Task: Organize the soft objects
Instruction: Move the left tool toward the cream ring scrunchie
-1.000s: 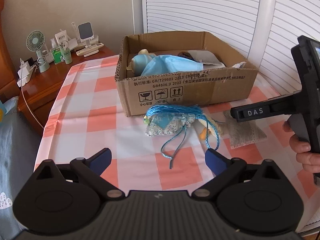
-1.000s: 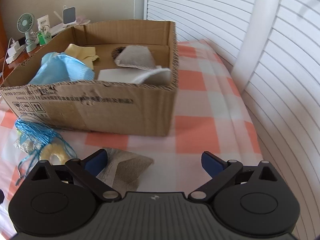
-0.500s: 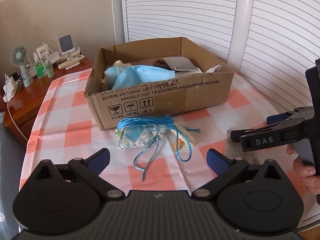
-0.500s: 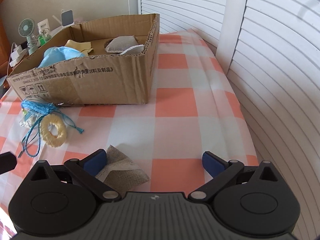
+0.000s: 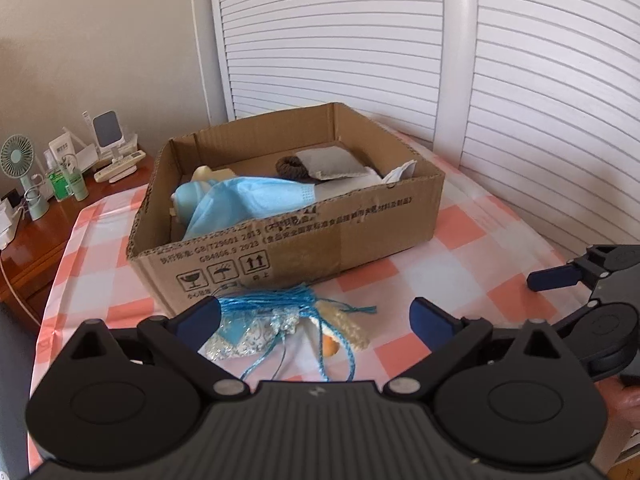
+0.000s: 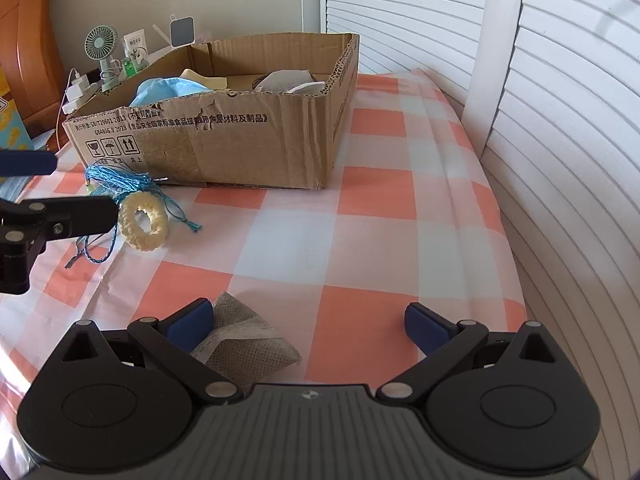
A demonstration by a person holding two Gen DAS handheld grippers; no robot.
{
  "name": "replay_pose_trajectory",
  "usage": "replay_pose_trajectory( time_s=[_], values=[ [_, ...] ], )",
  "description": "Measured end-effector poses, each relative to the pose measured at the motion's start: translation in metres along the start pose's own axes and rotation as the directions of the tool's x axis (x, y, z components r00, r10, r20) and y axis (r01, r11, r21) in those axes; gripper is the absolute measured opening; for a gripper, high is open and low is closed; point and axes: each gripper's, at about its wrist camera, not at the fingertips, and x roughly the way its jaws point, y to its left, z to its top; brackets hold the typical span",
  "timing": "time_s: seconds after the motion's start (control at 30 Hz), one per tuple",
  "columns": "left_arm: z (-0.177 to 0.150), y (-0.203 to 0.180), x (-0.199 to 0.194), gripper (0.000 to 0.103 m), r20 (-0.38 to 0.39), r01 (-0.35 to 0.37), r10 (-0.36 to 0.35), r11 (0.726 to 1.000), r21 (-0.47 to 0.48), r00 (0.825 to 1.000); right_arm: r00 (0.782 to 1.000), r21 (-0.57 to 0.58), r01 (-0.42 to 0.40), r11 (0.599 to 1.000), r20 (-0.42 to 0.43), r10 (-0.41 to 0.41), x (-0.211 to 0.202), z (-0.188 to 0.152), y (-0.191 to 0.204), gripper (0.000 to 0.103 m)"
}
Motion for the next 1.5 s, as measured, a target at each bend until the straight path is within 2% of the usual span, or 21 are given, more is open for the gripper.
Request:
replay_pose_trajectory(
  time_s=[0.07, 0.2, 0.37, 0.5, 0.63, 0.73, 0.77, 0.93, 1.03, 1.13, 1.2, 1.33, 1.4, 1.5],
  values=[
    [0.004, -0.006, 0.0, 0.099, 0.017, 0.028, -0.028, 0.999, 0.017, 0.999, 1.0, -0.003, -0.004, 1.0, 0.005, 0.004, 0.0, -0.001, 0.0, 0.103],
    [0.009, -0.016, 0.002, 0.099, 0.025, 0.143, -0.144, 0.989, 0.037, 0.989, 1.0, -0.009, -0.015, 1.0, 0.013, 0.015, 0.0, -0.003, -0.002, 0.103],
    [0.007, -0.022, 0.012, 0.099, -0.03, 0.259, -0.259, 0.965, 0.028, 0.966, 1.0, -0.021, -0.018, 1.0, 0.013, 0.019, -0.002, -0.004, -0.003, 0.103],
    [0.005, -0.018, 0.023, 0.099, -0.06, 0.243, -0.243, 0.97, 0.002, 0.968, 1.0, -0.028, -0.025, 0.999, 0.014, 0.025, -0.005, -0.008, -0.004, 0.103],
    [0.009, -0.011, 0.026, 0.099, -0.046, 0.258, -0.259, 0.966, -0.019, 0.965, 1.0, -0.025, -0.021, 0.999, 0.015, 0.022, -0.006, -0.009, -0.003, 0.103],
    [0.014, -0.009, 0.03, 0.099, -0.029, 0.303, -0.304, 0.953, -0.026, 0.952, 1.0, -0.026, -0.016, 1.0, 0.01, 0.016, -0.006, -0.008, -0.001, 0.103],
    [0.015, -0.009, 0.033, 0.099, -0.036, 0.304, -0.305, 0.952, -0.03, 0.952, 1.0, -0.029, -0.016, 0.999, 0.008, 0.016, -0.006, -0.008, -0.001, 0.103],
    [0.009, -0.012, 0.051, 0.099, -0.09, 0.211, -0.211, 0.977, -0.008, 0.973, 1.0, -0.047, -0.025, 0.999, 0.002, 0.025, -0.009, -0.011, 0.002, 0.103],
    [0.005, -0.012, 0.053, 0.098, -0.099, 0.181, -0.178, 0.983, 0.014, 0.979, 1.0, -0.055, -0.03, 0.998, 0.003, 0.03, -0.01, -0.012, 0.004, 0.103],
    [0.002, -0.017, 0.052, 0.09, -0.1, 0.157, -0.15, 0.985, 0.067, 0.984, 1.0, -0.053, -0.029, 0.998, 0.003, 0.029, -0.009, -0.012, 0.005, 0.103],
    [0.0, -0.022, 0.052, 0.081, -0.105, 0.135, -0.122, 0.983, 0.126, 0.987, 1.0, -0.053, -0.029, 0.998, 0.003, 0.029, -0.009, -0.012, 0.005, 0.103],
    [-0.005, -0.031, 0.05, 0.072, -0.088, 0.086, -0.067, 0.969, 0.23, 0.994, 1.0, -0.051, -0.029, 0.998, 0.003, 0.029, -0.009, -0.012, 0.005, 0.103],
    [-0.007, -0.031, 0.05, 0.058, -0.081, 0.075, -0.057, 0.967, 0.244, 0.995, 1.0, -0.051, -0.03, 0.998, 0.003, 0.03, -0.009, -0.012, 0.005, 0.103],
    [-0.007, -0.028, 0.048, 0.053, -0.088, 0.09, -0.071, 0.969, 0.23, 0.994, 0.999, -0.06, -0.037, 0.998, 0.0, 0.037, -0.01, -0.012, 0.005, 0.103]
  ],
)
